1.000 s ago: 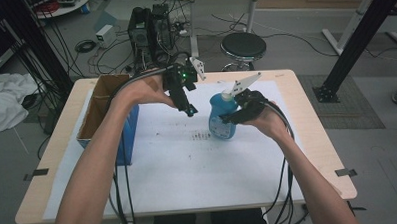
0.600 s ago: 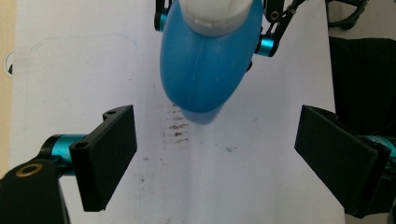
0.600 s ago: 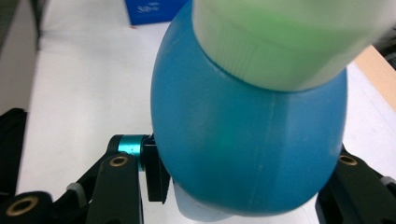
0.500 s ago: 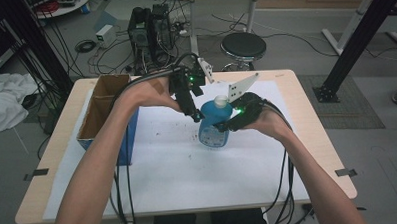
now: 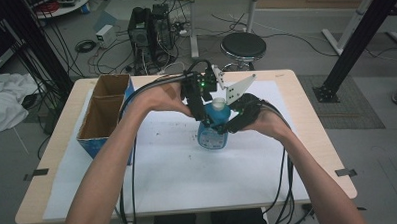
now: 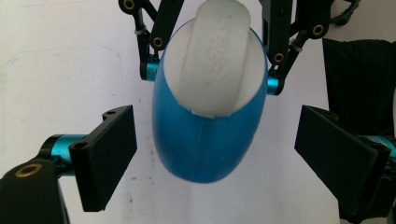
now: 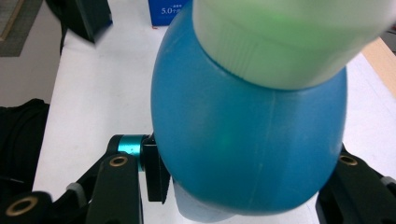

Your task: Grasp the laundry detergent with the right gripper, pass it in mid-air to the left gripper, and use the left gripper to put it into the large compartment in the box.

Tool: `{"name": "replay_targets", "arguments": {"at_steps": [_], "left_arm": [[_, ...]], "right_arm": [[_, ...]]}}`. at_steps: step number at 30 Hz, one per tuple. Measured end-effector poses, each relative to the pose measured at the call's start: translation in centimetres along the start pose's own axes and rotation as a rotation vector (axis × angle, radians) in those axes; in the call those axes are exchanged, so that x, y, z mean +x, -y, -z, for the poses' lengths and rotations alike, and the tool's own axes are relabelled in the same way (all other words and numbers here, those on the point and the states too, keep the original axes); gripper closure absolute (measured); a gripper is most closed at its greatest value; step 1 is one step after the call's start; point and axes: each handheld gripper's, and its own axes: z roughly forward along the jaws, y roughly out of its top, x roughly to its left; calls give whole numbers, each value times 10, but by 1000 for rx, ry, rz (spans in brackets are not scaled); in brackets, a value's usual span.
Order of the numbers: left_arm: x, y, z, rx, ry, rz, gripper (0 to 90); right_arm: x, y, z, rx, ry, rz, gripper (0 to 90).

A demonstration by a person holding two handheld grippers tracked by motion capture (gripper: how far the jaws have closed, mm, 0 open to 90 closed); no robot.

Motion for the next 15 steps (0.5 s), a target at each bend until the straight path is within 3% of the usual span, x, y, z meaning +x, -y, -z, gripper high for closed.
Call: {"name": "replay_targets", "arguments": {"at_steps": [2, 3, 4, 5, 7, 8, 12, 13, 14, 15], "left_arm": [[0, 0, -3, -3, 0, -1, 129], [0, 0, -3, -10, 0, 1, 130], [0, 0, -4, -12, 3, 1, 130], [-1, 0, -5, -14, 3, 2, 132], [0, 0, -6, -14, -1, -1, 135], [0, -1, -6, -20, 3, -3, 141], [0, -1, -6, -29, 3, -2, 155], [0, -1, -6, -31, 3, -3, 168], [0, -1, -6, -32, 2, -3, 181], [-1, -1, -7, -40, 3, 11, 187]], "right_arm": [[1, -1, 0, -10, -17, -10, 459], [-2, -1, 2, 5, -12, 22, 459], [-1, 0, 1, -11, -9, 15, 459], [1, -1, 3, 21, -19, -18, 459], [-2, -1, 1, -18, -15, 35, 459], [1, -1, 3, 10, -14, -12, 458], [-1, -1, 2, -1, -13, 15, 458], [1, -1, 3, 17, -23, -14, 458], [0, -1, 2, 7, -20, 5, 458], [1, -1, 3, 18, -24, -22, 458]]}}
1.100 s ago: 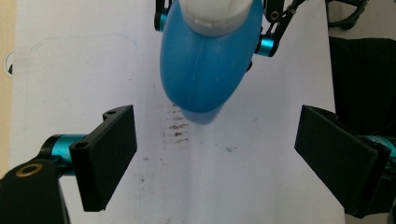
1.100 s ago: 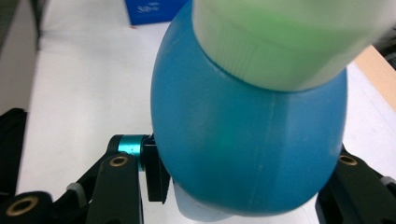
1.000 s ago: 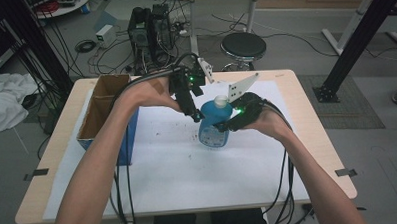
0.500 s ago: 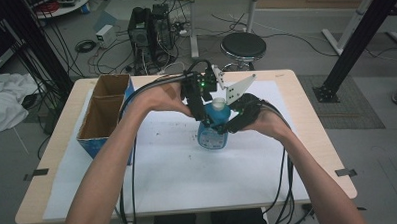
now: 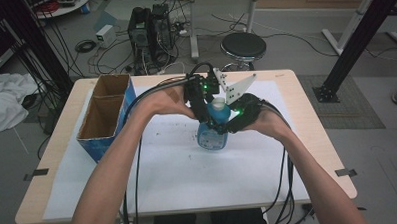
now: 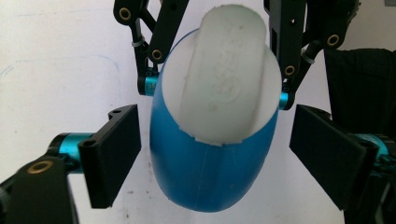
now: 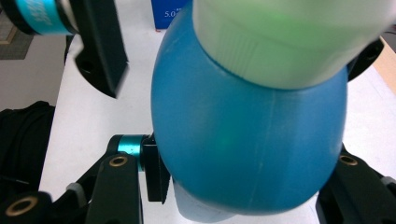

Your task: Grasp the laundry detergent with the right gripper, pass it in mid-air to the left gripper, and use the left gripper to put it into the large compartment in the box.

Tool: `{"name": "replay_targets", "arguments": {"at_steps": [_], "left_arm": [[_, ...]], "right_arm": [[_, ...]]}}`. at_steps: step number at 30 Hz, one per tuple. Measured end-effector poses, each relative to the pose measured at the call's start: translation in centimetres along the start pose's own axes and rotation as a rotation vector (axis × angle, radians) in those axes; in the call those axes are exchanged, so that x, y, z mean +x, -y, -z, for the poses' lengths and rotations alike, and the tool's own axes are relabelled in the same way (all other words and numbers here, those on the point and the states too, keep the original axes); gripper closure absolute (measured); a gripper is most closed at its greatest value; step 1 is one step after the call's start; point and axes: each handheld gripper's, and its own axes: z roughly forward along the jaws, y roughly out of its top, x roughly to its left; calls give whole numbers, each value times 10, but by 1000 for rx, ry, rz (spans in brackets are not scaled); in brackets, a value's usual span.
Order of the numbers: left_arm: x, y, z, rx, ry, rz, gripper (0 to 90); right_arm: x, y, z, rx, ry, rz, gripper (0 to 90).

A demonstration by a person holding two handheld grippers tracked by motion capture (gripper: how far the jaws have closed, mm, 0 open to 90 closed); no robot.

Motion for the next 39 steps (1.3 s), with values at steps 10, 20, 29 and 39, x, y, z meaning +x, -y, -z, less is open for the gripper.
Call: {"name": "replay_targets", "arguments": {"at_steps": [10, 20, 29, 39], "left_arm": [[1, 1, -4, 5, -2, -4, 222], [1, 1, -5, -5, -8, -3, 248], [1, 1, -5, -6, -11, -5, 290], [1, 1, -7, -11, -13, 12, 353]], "right_arm": [[0, 0, -2, -8, 8, -4, 458], [-3, -1, -3, -19, 15, 36, 458], [-3, -2, -5, -25, 11, 31, 458], [-2, -2, -7, -29, 6, 26, 457]]}}
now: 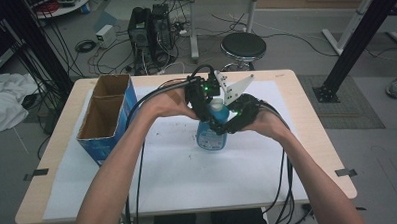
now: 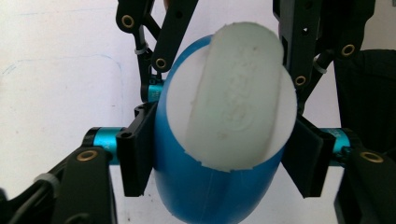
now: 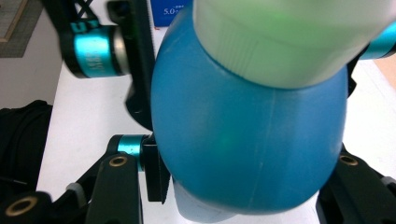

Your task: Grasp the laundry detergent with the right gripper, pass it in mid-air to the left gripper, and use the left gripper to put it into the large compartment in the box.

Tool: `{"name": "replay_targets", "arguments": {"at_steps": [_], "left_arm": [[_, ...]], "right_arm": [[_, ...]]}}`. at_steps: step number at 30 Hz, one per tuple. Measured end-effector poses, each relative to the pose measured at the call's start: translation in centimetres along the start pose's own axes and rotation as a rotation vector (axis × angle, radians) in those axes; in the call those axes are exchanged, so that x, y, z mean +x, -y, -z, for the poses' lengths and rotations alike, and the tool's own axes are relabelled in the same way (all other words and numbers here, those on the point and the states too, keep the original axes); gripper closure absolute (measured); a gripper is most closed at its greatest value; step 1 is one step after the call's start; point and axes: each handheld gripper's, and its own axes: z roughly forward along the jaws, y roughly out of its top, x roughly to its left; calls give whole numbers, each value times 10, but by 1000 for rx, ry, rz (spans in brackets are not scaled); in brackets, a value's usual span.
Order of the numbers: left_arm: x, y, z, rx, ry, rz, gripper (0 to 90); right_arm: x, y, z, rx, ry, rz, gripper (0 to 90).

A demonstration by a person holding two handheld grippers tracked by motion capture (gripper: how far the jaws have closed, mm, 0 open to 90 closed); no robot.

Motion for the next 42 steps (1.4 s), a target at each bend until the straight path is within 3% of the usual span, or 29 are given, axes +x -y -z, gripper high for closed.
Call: {"name": "replay_targets", "arguments": {"at_steps": [4, 5, 6, 7, 8, 10, 12, 23, 24, 25, 27, 28, 29, 33, 35, 36, 37, 38, 39, 42], "left_arm": [[0, 0, 0, 3, -2, -10, 357], [5, -1, 5, 72, -5, -95, 363], [4, 0, 4, 56, -6, -84, 364], [1, 1, 2, 21, -7, -45, 364], [1, 1, 3, 14, -5, -41, 365], [1, 1, 4, 12, -3, -39, 367], [0, 2, 4, -3, -5, -26, 369], [1, 3, 5, 17, -3, -34, 370], [1, 3, 5, 19, 0, -32, 370], [1, 2, 5, 19, 0, -32, 370], [1, 2, 6, 15, -1, -33, 370], [1, 2, 6, 12, -1, -33, 370], [1, 2, 6, 10, 0, -32, 370], [0, 2, 6, 4, -2, -24, 370], [1, 2, 6, 5, -1, -26, 370], [0, 1, 6, -1, -2, -22, 370], [1, 1, 6, 1, 1, -29, 370], [1, 1, 6, 0, 1, -30, 370], [1, 1, 6, 3, 2, -30, 370], [1, 1, 5, 6, 1, -33, 370]], "right_arm": [[-1, 1, 0, 1, -2, 18, 457], [-3, 0, -1, -4, -7, 48, 457], [0, 0, -2, -18, 0, 9, 457], [0, 0, -2, -18, 0, 9, 457], [-2, 0, -2, -20, -7, 35, 456], [-2, 1, 1, 8, -10, 13, 456], [-1, 0, 0, -12, -11, 5, 455], [-1, -1, -1, -14, -20, 5, 447], [1, -1, -1, -9, -22, -25, 446], [-2, 0, -1, -8, -18, 15, 445], [-2, 0, -1, -12, -19, 15, 442], [0, 0, 1, 6, -26, -24, 441], [-2, 0, 0, -12, -18, 9, 439], [0, 0, 1, -23, -23, -19, 430], [-1, 0, 1, -24, -19, -5, 429], [0, 0, 1, -35, -14, -13, 427], [1, 0, 3, -14, -23, -40, 418], [1, 0, 3, -14, -23, -40, 418], [-1, 0, 2, -27, -21, -6, 414], [-1, 0, 2, -23, -20, -7, 398]]}}
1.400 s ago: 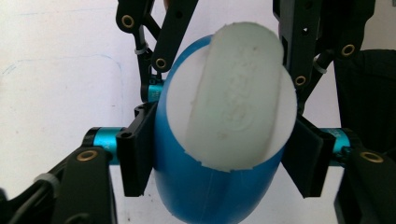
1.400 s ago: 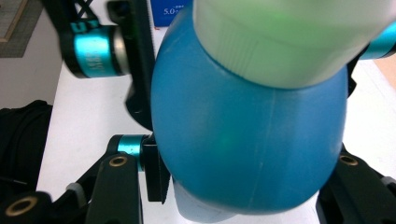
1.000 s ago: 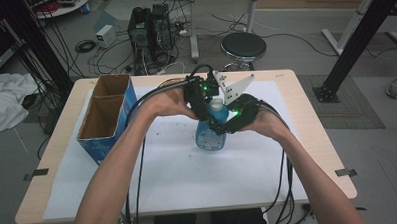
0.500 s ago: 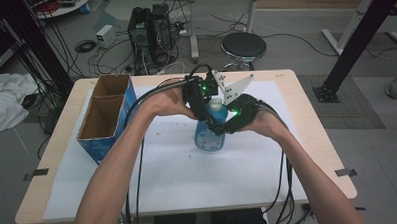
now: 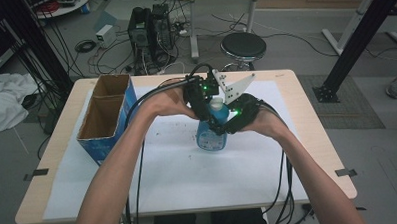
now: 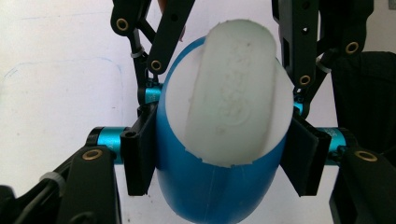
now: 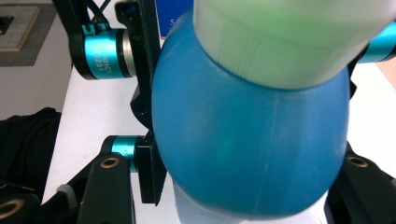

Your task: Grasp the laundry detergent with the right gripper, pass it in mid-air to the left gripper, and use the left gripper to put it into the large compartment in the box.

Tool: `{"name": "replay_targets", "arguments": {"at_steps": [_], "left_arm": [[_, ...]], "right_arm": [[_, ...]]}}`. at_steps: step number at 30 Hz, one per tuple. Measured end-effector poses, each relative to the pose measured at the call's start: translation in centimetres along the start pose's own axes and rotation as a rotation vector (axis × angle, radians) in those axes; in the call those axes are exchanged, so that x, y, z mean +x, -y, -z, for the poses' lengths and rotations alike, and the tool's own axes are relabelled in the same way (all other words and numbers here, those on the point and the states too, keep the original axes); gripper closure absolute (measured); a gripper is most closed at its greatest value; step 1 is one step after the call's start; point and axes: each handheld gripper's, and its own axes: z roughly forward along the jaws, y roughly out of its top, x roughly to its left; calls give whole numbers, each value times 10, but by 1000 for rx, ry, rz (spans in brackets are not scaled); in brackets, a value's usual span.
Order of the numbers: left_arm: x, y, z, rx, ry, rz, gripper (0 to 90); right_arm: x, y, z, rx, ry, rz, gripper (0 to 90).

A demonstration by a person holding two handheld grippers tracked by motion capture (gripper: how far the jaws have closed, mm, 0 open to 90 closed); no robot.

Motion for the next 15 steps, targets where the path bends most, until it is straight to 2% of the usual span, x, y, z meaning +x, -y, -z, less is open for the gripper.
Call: {"name": "replay_targets", "arguments": {"at_steps": [1, 2, 3, 6, 7, 8, 9, 12, 13, 15], "left_arm": [[0, 0, 0, 0, 0, -5, 370], [-1, 1, 0, -10, -3, 18, 370], [0, 1, 2, -3, -3, 6, 370], [-1, 1, 2, -5, -1, 9, 370], [-2, 1, 2, -10, -2, 20, 370], [-2, 2, 2, -13, -1, 22, 370], [-1, 2, 3, -2, -2, 6, 370], [-1, 3, 4, 2, -6, 8, 370], [-1, 3, 5, -5, -7, 10, 370], [-3, 4, 5, -16, -8, 27, 370]], "right_arm": [[0, 0, 0, 1, -2, -9, 389], [0, 0, 0, -2, 0, -16, 378], [1, 0, 0, -2, -1, -27, 376], [3, 1, 0, -24, -16, -67, 361], [3, 1, 1, -9, -17, -69, 349], [2, 2, 0, -17, -1, -66, 349], [2, 2, 1, -8, -5, -72, 342], [2, 2, 1, -2, 7, -73, 325], [3, 2, 2, 5, 8, -87, 322], [2, 2, 1, -6, 1, -71, 320]]}}
